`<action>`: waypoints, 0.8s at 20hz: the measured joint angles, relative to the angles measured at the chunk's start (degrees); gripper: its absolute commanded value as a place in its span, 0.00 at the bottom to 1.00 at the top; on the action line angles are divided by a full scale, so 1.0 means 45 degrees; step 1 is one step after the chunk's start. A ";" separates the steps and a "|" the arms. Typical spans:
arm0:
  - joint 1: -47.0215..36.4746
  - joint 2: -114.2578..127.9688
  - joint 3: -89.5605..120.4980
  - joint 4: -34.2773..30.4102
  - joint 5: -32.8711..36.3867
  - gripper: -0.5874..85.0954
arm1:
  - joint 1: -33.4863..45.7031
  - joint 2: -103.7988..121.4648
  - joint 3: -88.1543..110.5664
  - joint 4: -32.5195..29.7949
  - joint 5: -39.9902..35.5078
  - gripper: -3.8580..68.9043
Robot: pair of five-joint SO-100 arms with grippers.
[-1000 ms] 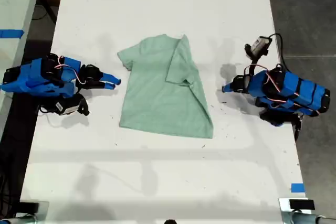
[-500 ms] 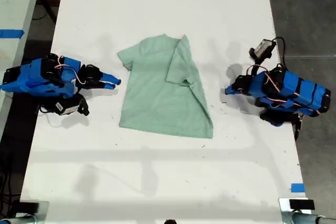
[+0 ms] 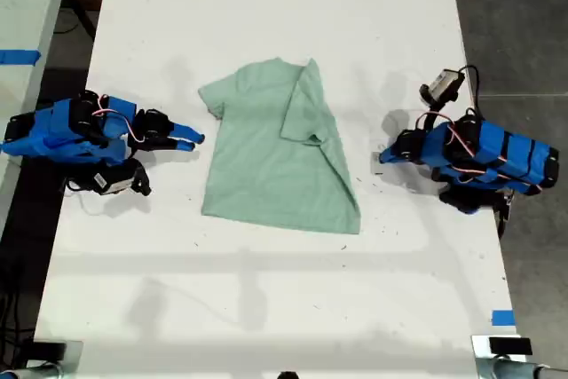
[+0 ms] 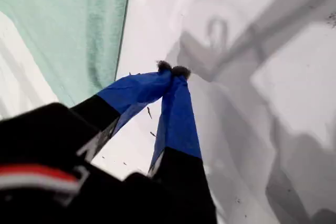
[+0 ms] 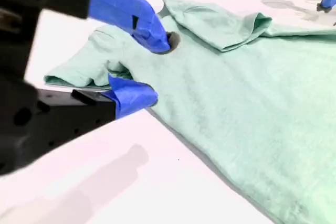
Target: Fold t shirt
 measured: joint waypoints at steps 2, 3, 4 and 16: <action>0.0000 0.0000 0.0000 0.0000 0.0000 0.15 | 0.0000 0.0000 0.0000 0.0000 0.0000 0.04; 0.0000 0.0000 0.0000 0.0000 0.0000 0.15 | 0.0000 0.0000 0.0000 0.0000 0.0000 0.04; 0.0000 0.0000 0.0000 0.0000 0.0000 0.15 | 0.0000 0.0000 0.0000 0.0000 0.0000 0.04; 0.0000 0.0000 0.0000 0.0000 0.0000 0.15 | 0.0000 0.0000 0.0000 0.0000 -0.0352 0.04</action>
